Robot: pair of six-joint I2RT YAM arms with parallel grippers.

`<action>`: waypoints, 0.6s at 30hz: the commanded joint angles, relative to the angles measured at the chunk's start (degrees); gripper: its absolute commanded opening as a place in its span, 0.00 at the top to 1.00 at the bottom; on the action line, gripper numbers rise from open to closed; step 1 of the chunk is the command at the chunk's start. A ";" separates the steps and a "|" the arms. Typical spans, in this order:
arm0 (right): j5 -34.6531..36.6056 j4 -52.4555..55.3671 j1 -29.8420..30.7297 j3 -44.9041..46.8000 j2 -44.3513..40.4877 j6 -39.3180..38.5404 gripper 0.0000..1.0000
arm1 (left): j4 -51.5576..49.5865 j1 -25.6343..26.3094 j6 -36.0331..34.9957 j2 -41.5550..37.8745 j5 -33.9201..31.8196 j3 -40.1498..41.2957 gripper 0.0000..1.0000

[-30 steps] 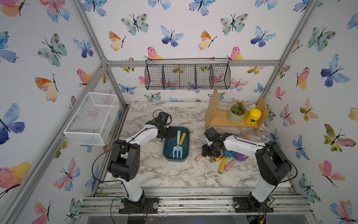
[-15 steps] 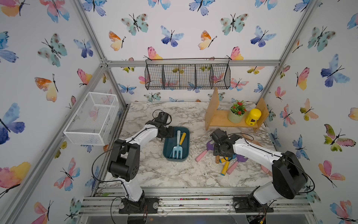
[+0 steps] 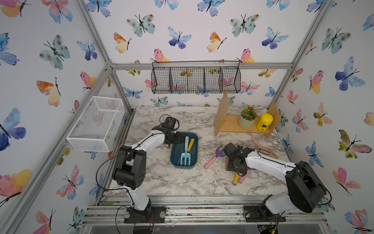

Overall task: Put the rake into the storage box
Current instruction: Pick up the rake at the center of the board.

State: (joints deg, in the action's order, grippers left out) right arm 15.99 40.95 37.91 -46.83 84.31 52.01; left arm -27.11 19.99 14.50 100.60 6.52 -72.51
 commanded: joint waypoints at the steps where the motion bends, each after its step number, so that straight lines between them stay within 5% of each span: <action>1: -2.67 1.96 -0.03 2.74 -1.16 1.08 0.41 | -0.26 0.97 0.29 0.01 1.94 -0.34 0.37; 12: 1.10 2.93 -0.03 5.75 -11.16 3.80 0.42 | -0.04 3.01 0.43 1.18 1.48 -1.13 0.37; 18: -3.74 2.23 -0.03 8.60 -8.89 3.29 0.43 | -0.04 3.39 0.44 1.53 1.56 -1.41 0.37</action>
State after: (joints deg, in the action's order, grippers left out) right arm 14.48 41.69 37.91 -40.12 73.91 54.65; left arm -26.72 22.83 14.55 101.14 6.52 -72.79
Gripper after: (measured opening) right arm 0.576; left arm 0.634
